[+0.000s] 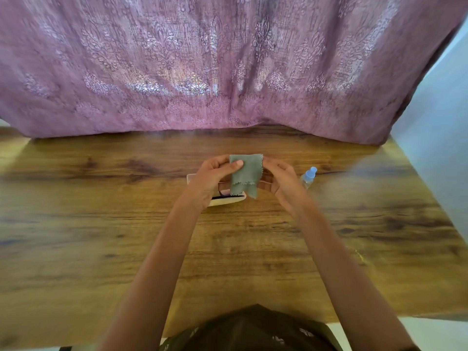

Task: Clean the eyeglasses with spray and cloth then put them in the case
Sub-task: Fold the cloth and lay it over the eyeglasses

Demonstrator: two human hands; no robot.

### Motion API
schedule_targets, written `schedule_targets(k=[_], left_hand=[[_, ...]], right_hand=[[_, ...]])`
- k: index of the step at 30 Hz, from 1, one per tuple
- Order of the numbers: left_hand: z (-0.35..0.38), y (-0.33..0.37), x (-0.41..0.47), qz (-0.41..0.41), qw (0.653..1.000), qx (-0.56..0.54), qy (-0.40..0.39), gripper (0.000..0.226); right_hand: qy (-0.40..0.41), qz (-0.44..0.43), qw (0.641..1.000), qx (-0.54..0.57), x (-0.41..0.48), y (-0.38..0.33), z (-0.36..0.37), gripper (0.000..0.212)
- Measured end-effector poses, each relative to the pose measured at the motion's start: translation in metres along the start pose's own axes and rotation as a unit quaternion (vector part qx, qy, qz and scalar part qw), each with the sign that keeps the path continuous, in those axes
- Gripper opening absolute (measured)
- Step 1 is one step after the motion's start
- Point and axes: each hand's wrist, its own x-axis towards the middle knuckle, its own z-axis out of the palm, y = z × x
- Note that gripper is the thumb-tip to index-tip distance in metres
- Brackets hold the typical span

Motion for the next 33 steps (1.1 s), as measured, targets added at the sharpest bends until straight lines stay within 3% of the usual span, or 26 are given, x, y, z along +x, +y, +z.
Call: schedule_targets(k=[6, 10, 14, 17, 22, 26, 29, 33], left_hand=[[0.002, 0.004, -0.001, -0.002, 1.0, -0.012, 0.012, 0.018], [0.002, 0.005, -0.003, -0.012, 1.0, -0.013, 0.02, 0.025], [-0.001, 0.003, -0.006, -0.044, 0.999, -0.018, -0.003, 0.021], [-0.005, -0.002, -0.007, -0.054, 0.998, -0.011, -0.031, 0.033], [-0.004, -0.008, -0.008, -0.038, 0.999, 0.011, -0.004, 0.036], [-0.004, -0.007, -0.005, 0.009, 0.999, 0.018, 0.043, 0.022], [-0.002, -0.004, -0.004, 0.042, 0.997, 0.051, 0.051, 0.025], [-0.003, -0.005, -0.003, 0.03, 0.997, 0.025, 0.072, 0.019]], right_hand=[[-0.053, 0.055, 0.996, 0.047, -0.004, -0.001, 0.0, 0.044], [-0.05, 0.046, 0.997, 0.048, -0.004, 0.0, 0.002, 0.018], [-0.019, 0.039, 0.998, 0.04, -0.003, 0.001, 0.003, 0.017], [0.007, 0.05, 0.999, 0.003, -0.002, 0.002, 0.002, 0.023], [-0.021, 0.068, 0.997, -0.032, -0.003, 0.001, -0.003, 0.036], [0.0, 0.009, 0.998, -0.057, -0.005, 0.0, -0.002, 0.025], [-0.007, -0.071, 0.99, -0.123, -0.006, -0.002, 0.0, 0.022], [-0.006, -0.119, 0.978, -0.174, -0.006, -0.004, 0.002, 0.02]])
